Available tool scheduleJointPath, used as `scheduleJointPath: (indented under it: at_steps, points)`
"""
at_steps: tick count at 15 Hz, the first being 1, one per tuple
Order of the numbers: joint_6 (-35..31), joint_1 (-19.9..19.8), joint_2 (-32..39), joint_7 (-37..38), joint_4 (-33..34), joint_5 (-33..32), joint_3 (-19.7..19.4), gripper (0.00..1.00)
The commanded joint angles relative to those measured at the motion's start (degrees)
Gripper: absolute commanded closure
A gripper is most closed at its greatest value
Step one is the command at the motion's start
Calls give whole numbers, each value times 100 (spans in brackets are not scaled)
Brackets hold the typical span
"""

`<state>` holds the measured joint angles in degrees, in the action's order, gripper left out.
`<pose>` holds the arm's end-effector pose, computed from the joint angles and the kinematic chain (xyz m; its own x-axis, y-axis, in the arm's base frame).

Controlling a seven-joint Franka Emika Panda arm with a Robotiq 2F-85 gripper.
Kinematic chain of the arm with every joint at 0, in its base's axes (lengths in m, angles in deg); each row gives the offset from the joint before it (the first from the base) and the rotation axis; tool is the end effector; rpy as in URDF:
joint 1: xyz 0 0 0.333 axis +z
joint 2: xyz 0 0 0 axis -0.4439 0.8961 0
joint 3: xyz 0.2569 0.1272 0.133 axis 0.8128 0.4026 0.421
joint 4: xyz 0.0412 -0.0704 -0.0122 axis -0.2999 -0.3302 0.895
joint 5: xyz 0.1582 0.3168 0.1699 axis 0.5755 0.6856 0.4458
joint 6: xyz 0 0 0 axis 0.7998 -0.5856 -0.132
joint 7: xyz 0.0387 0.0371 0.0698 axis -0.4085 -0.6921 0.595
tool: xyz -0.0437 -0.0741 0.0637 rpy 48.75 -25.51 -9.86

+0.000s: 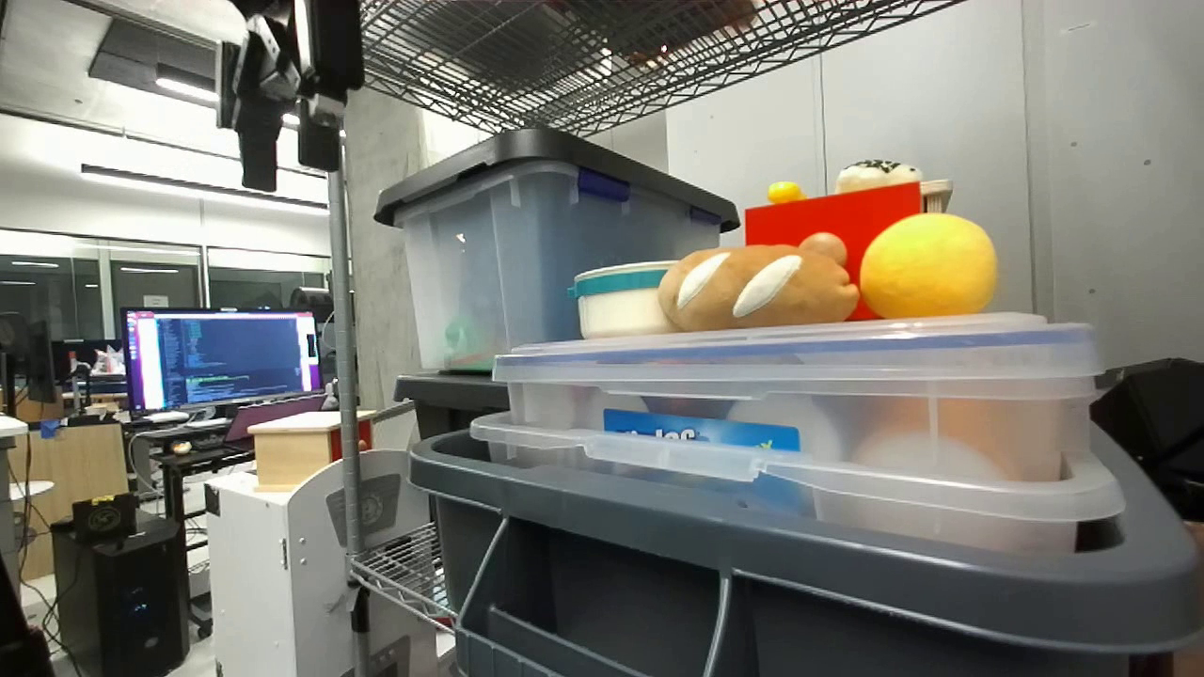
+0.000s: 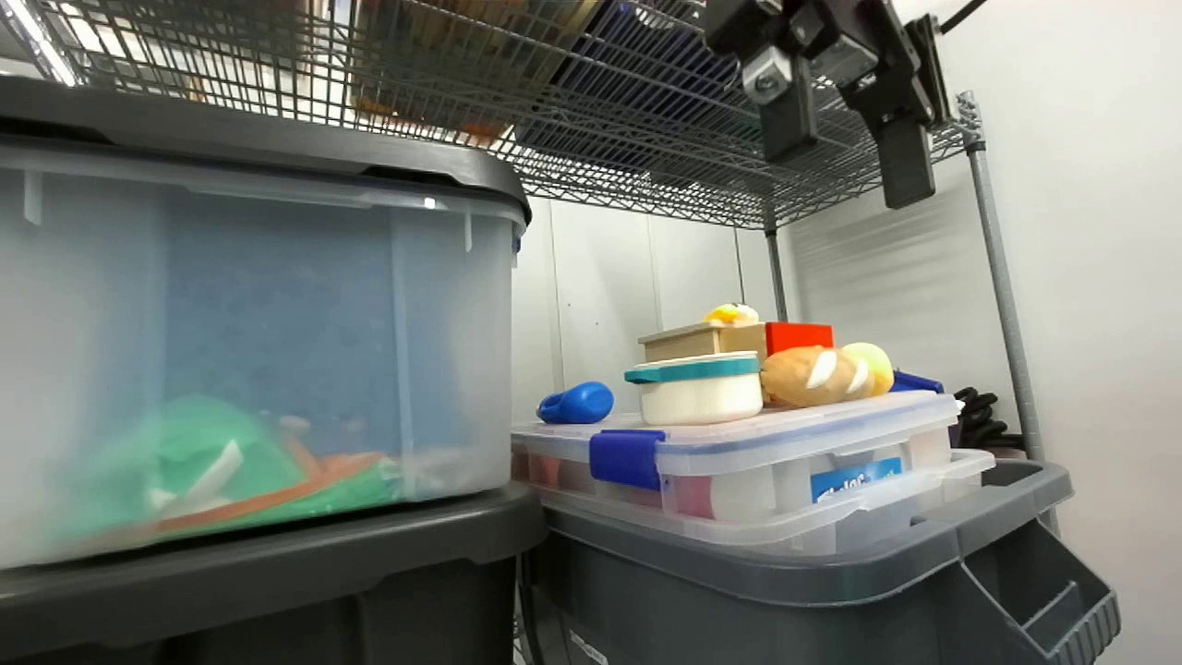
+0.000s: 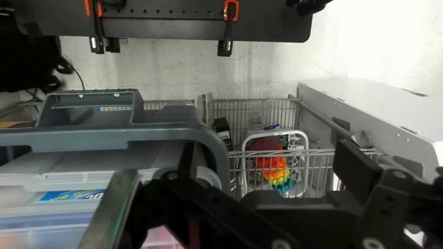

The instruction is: Put the brown object inside the pot

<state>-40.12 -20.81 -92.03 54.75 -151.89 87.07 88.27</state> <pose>0.3980 0.1092 0.5330 0.9973 0.0733 -0.0074 0.0728 -0.9961 -0.0501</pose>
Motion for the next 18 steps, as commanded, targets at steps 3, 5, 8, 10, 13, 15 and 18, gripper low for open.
scheduleJointPath:
  at_steps: [3,5,8,10,13,15,18]
  points:
    - [-373,-185,-202,-366,-108,-277,-310,0]
    - [-641,-244,-183,-512,-139,-340,-413,0]
    - [-1002,-340,-201,-703,-220,-534,-523,0]
    - [-1231,-414,-188,-770,-285,-695,-578,0]
    - [-1608,-504,-19,-941,-343,-775,-747,0]
    - [-1825,-588,89,-1006,-378,-848,-839,0]
    - [-2146,-759,340,-1039,-326,-1045,-959,0]
